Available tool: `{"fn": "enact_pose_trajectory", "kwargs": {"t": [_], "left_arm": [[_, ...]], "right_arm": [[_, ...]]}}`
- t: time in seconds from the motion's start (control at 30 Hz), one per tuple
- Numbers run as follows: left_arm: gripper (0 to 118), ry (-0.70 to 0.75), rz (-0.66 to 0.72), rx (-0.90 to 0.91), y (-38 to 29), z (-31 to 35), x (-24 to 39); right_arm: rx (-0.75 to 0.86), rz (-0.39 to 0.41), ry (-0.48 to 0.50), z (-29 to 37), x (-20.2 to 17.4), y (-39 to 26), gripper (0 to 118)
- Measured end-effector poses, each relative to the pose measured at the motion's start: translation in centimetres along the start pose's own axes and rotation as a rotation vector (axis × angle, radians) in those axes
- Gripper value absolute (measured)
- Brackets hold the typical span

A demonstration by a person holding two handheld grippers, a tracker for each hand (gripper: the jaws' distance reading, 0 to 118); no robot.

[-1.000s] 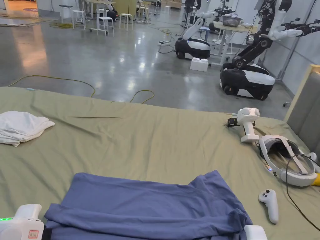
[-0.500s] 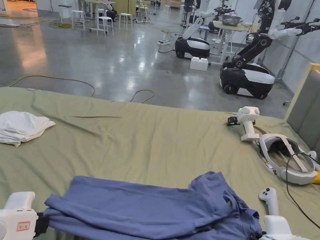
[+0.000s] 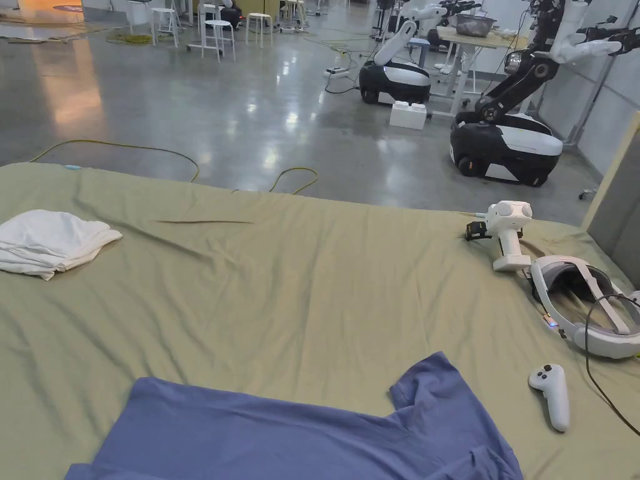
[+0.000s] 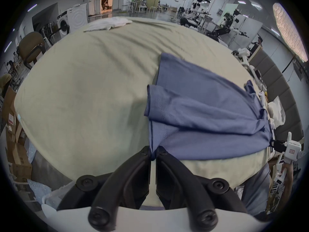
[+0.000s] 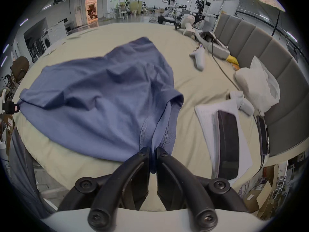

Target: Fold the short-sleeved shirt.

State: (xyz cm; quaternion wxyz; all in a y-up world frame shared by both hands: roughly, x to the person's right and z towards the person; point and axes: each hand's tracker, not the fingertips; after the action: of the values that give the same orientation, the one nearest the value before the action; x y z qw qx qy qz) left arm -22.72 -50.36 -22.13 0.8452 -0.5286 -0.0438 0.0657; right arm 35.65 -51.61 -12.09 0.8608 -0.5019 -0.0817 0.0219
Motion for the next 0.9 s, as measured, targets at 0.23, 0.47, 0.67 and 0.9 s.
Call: {"fn": "enact_pose_trajectory", "kwargs": {"t": [0.23, 0.47, 0.67, 0.9], "left_arm": [[7, -0.001, 0.053, -0.033, -0.2, -1.8, -0.2], [42, -0.026, 0.062, 0.025, 1.4, -0.2, 0.1], [42, -0.077, 0.014, 0.29, 5.0, 3.0, 2.6], [42, -0.014, -0.059, 0.587, 7.9, 6.2, 7.7]], "right_arm": [[-0.018, 0.009, -0.036, -2.4, -0.8, -0.7, 8], [0.068, 0.036, -0.157, 0.6, -1.3, 2.1, 63], [0.346, -0.042, -0.084, 4.8, -2.1, 6.9, 64], [0.645, -0.115, -0.028, 6.9, -5.5, 10.8, 64]]}}
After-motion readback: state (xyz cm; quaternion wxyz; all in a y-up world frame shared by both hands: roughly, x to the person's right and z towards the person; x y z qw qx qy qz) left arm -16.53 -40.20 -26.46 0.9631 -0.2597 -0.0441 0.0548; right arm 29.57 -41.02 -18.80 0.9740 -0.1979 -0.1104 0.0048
